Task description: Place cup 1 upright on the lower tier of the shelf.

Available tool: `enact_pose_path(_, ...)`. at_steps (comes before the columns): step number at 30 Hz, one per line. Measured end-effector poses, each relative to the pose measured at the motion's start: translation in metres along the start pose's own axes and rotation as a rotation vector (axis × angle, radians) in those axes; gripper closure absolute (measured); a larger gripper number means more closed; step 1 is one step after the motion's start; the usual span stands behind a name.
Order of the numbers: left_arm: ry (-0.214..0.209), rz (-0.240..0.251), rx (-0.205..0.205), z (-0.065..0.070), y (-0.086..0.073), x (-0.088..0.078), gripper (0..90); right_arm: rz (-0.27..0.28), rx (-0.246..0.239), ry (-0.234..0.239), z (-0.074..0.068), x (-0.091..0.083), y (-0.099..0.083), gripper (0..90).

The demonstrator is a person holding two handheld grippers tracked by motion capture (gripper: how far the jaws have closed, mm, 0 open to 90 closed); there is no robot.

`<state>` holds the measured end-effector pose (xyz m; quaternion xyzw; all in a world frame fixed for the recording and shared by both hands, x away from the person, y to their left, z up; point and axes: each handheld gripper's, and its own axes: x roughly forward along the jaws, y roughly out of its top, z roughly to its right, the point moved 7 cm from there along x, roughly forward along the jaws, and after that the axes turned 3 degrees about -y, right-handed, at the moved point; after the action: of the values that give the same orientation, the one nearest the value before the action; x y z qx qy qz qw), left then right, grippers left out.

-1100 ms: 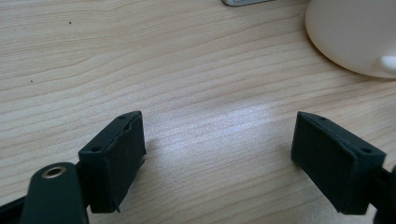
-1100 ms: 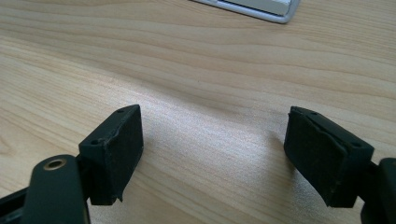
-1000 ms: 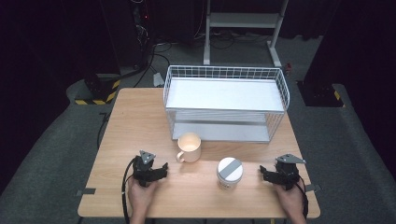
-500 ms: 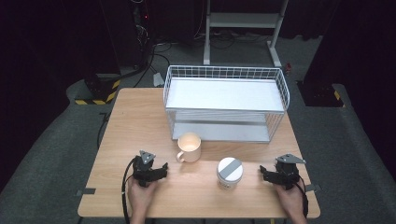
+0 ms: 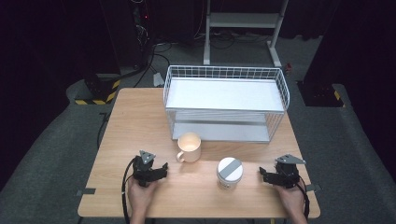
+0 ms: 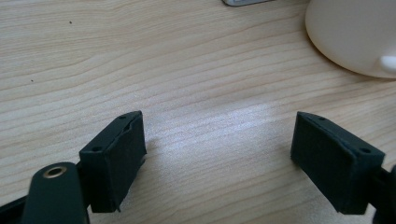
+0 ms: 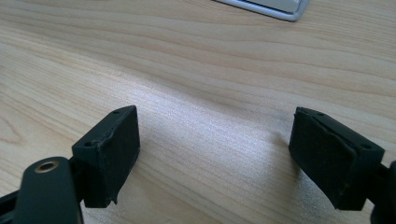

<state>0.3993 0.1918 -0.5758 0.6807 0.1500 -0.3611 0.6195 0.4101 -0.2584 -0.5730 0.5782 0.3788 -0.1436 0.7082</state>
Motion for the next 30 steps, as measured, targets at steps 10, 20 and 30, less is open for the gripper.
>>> enact_pose_path(10, 0.0, 0.0, 0.0, 0.0, 0.0, 0.0, 18.0, 0.001, 0.01, -0.001, 0.001, -0.001, -0.001, 15.2)
enact_pose_path(20, -0.001, -0.001, 0.0, 0.0, 0.0, 0.0, 18.0, 0.036, -0.001, 0.005, -0.001, -0.009, -0.003, 17.2)
enact_pose_path(30, 0.001, 0.0, -0.001, 0.0, 0.0, 0.0, 18.2, 0.064, -0.019, 0.021, -0.01, -0.021, -0.004, 17.0)
